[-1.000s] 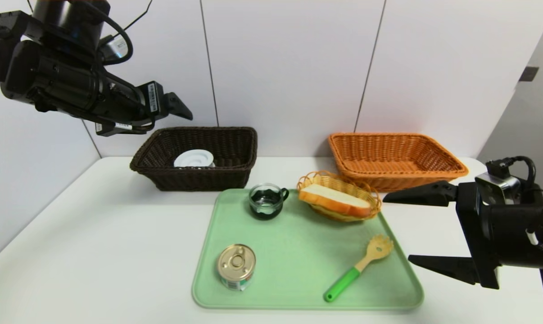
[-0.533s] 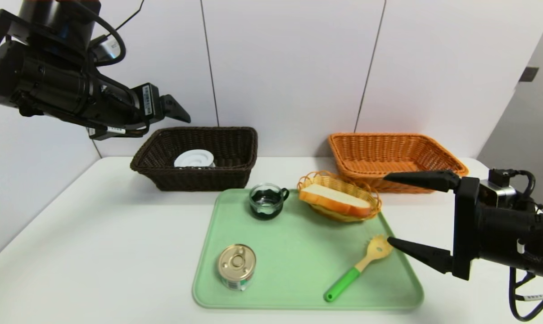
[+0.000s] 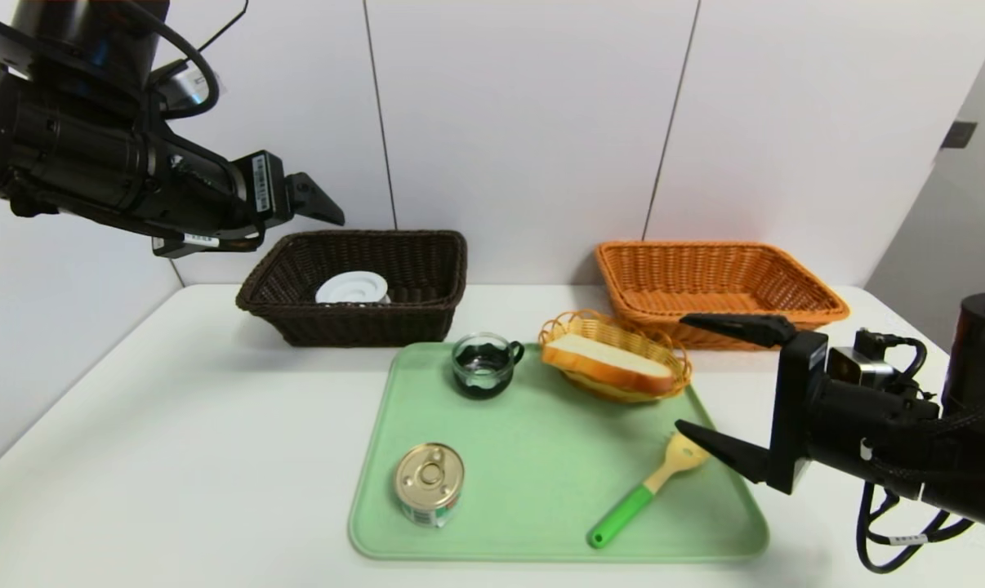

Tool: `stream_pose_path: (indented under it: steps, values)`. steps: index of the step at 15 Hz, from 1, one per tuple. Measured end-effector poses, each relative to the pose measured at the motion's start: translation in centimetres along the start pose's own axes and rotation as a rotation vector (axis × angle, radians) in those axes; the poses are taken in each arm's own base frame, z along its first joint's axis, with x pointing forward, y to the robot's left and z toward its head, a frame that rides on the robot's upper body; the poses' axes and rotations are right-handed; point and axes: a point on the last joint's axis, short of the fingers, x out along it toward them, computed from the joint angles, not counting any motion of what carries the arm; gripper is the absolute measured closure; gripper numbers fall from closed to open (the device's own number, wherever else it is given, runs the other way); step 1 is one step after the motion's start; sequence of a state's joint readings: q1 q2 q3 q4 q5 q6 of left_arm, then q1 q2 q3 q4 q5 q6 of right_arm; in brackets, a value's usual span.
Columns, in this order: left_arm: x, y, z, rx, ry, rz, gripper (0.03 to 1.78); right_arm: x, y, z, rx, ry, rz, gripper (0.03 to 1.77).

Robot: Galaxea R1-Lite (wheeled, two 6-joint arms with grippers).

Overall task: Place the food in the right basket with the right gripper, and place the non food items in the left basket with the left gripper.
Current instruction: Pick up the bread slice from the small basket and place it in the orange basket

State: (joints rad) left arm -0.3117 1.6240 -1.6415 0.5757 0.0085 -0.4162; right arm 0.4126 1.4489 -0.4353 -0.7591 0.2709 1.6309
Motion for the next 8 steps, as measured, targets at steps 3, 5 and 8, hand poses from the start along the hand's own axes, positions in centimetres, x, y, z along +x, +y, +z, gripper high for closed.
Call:
stream_pose_path:
  steps: [3,5,8]
  values:
    - [-0.2,0.1,-0.3,0.000,0.005,0.003,0.12,1.6,0.1,0.6,0.078,-0.069,-0.015,0.09]
    - [-0.3,0.2,-0.4,0.000,0.008,0.004,0.12,2.3,0.2,0.7,0.142,-0.082,-0.015,0.09]
    - [-0.4,0.3,-0.6,0.002,0.011,0.005,0.12,3.0,0.1,0.8,0.189,-0.084,-0.025,0.09]
